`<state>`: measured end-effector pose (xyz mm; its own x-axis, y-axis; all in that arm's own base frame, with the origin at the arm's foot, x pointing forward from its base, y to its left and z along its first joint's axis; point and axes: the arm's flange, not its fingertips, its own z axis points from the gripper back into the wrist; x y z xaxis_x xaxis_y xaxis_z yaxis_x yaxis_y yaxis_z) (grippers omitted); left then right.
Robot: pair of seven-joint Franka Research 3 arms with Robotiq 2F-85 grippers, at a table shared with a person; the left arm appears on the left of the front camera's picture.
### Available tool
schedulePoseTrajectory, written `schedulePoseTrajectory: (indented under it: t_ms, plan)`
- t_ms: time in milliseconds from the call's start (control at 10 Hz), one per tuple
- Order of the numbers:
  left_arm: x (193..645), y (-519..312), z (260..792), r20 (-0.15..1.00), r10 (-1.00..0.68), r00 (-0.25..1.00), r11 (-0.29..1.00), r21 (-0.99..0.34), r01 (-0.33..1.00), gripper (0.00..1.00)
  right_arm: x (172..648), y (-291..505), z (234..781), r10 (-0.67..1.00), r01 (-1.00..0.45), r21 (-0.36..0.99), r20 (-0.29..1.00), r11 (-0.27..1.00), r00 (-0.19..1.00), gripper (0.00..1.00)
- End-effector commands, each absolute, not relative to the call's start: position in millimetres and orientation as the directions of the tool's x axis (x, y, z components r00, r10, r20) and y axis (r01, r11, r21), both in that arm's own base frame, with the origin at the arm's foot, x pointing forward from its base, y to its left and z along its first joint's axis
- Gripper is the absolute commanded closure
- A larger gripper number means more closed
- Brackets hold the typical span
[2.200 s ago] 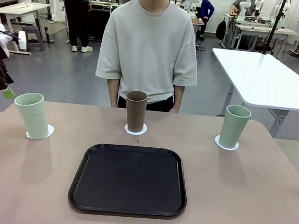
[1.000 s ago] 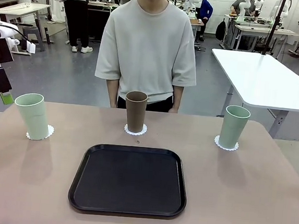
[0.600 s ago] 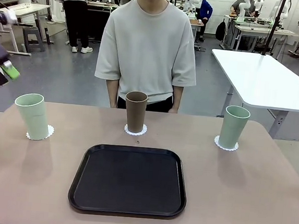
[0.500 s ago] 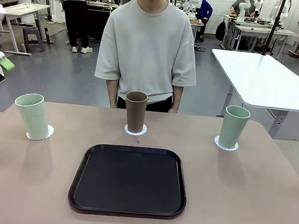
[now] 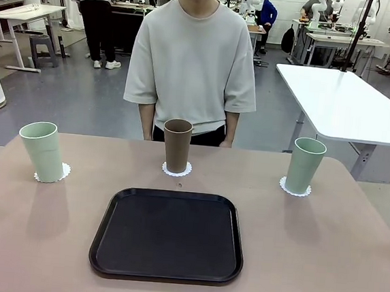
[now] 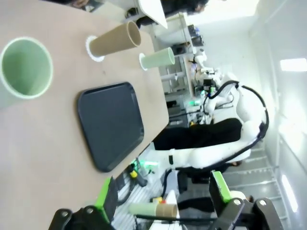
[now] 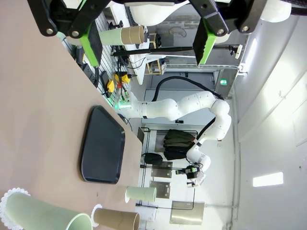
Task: Place coasters on the table and set cups on them.
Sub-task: Take one Reusable plastic cup from the Flat Tray and place it on a coaster set by the human.
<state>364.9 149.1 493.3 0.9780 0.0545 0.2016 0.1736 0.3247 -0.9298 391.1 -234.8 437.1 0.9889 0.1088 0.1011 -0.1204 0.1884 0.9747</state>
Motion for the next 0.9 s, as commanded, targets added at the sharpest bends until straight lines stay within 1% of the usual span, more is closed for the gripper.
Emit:
schedulePoseTrajectory:
  t_ms: [0, 400, 500, 600, 700, 800]
  plan:
    - [361, 177, 466, 0.221, 0.107, 0.969, 0.301, -0.936, 0.180, 0.00, 392, -234, 439, 0.100, -0.115, 0.976, 0.098, 0.183, 0.990, 0.00]
    - [367, 214, 445, 0.171, 0.123, 0.978, 0.286, -0.949, 0.130, 0.00, 392, -234, 439, 0.100, -0.115, 0.976, 0.098, 0.183, 0.990, 0.00]
    - [375, 216, 445, 0.156, 0.102, 0.983, 0.278, -0.953, 0.122, 0.00, 392, -234, 439, 0.100, -0.115, 0.976, 0.098, 0.183, 0.990, 0.00]
    - [376, 213, 444, 0.181, 0.096, 0.979, 0.288, -0.946, 0.147, 0.00, 392, -234, 439, 0.100, -0.115, 0.976, 0.098, 0.183, 0.990, 0.00]
    - [367, 210, 441, 0.148, 0.132, 0.980, 0.297, -0.949, 0.103, 0.00, 392, -234, 439, 0.100, -0.115, 0.976, 0.098, 0.183, 0.990, 0.00]
    - [367, 210, 441, 0.148, 0.132, 0.980, 0.297, -0.949, 0.103, 0.00, 392, -234, 439, 0.100, -0.115, 0.976, 0.098, 0.183, 0.990, 0.00]
